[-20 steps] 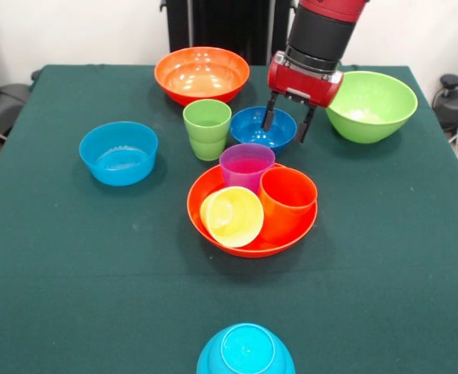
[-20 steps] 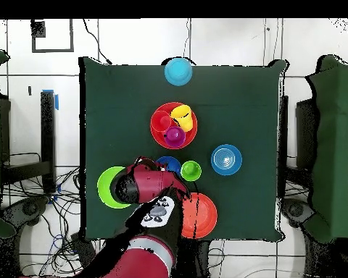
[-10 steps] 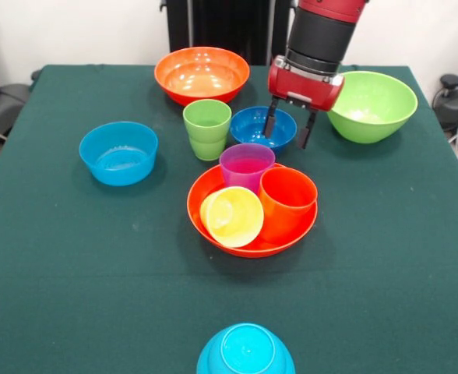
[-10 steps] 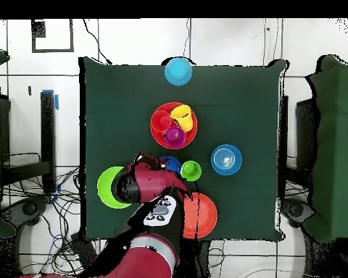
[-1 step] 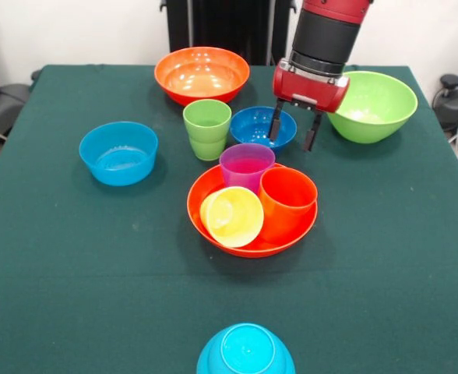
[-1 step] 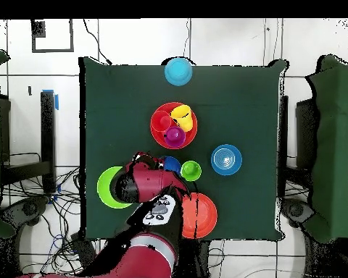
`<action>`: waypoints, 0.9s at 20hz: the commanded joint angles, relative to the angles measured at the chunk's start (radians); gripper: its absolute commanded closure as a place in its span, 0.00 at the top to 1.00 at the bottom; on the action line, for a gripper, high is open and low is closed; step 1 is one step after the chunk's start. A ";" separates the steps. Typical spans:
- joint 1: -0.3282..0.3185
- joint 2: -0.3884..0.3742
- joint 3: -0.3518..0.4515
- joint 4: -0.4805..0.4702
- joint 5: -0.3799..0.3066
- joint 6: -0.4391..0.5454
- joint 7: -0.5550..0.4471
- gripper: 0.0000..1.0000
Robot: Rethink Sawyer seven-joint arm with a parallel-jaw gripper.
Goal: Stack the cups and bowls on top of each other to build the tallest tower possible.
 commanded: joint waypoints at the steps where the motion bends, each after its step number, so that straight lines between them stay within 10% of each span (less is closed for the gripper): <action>1: -0.004 0.055 0.103 0.031 0.041 -0.032 0.174 1.00; 18: -0.032 0.061 0.122 0.036 0.037 -0.018 0.167 1.00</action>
